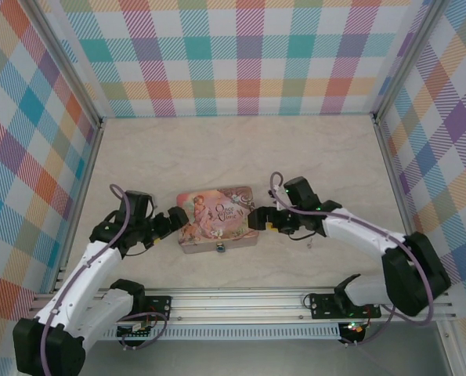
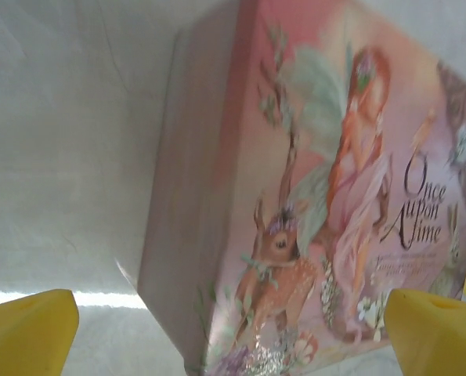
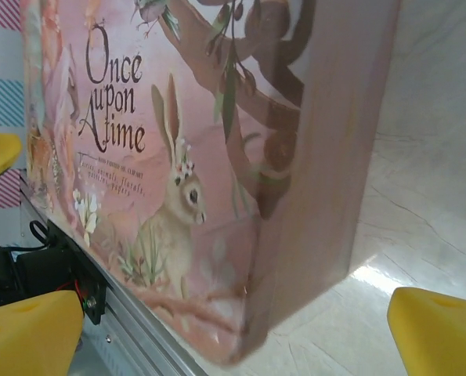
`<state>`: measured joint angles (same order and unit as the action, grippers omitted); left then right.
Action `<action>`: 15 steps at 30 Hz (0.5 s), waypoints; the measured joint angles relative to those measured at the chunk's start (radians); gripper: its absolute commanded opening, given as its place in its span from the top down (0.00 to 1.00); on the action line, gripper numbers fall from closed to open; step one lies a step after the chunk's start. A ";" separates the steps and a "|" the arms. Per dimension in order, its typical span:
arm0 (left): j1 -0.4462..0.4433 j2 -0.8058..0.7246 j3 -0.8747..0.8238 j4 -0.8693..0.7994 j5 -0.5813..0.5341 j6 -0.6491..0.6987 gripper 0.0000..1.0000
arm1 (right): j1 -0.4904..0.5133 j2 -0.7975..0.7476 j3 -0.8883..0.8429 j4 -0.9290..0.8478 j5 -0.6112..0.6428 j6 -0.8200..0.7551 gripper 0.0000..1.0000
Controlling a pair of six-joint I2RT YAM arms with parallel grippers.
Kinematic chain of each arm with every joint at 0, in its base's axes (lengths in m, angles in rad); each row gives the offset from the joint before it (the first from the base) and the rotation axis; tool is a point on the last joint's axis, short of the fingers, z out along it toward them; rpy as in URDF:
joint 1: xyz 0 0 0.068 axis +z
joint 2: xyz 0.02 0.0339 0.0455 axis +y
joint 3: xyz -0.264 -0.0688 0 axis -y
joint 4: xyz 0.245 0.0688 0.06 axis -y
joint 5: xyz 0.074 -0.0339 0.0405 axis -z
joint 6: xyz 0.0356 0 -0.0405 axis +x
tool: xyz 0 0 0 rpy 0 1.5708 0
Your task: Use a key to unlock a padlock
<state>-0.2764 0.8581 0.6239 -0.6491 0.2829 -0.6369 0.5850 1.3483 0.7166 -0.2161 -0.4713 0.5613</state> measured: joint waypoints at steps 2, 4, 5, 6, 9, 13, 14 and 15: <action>-0.029 0.011 -0.007 0.019 0.007 -0.015 0.00 | 0.012 0.042 0.029 0.014 -0.012 0.000 0.00; -0.059 0.038 -0.010 0.053 0.018 -0.030 0.00 | 0.020 0.068 0.050 0.032 -0.021 0.000 0.00; -0.069 0.054 -0.010 0.071 0.022 -0.034 0.00 | 0.024 0.077 0.056 0.041 -0.025 0.001 0.00; -0.082 0.078 -0.011 0.089 0.026 -0.037 0.00 | 0.026 0.085 0.063 0.050 -0.028 0.001 0.00; -0.114 0.153 -0.011 0.140 0.040 -0.046 0.00 | 0.026 0.109 0.083 0.070 -0.035 0.002 0.00; -0.136 0.220 -0.001 0.172 0.033 -0.048 0.00 | 0.023 0.148 0.121 0.072 -0.027 0.003 0.00; -0.136 0.232 0.004 0.179 0.029 -0.051 0.00 | 0.023 0.162 0.138 0.071 -0.018 0.001 0.00; -0.136 0.244 0.011 0.182 0.025 -0.052 0.00 | 0.022 0.175 0.155 0.071 -0.007 0.000 0.01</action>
<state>-0.4122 1.1023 0.6350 -0.4667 0.3080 -0.6888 0.6071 1.5238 0.8719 -0.1448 -0.4782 0.5610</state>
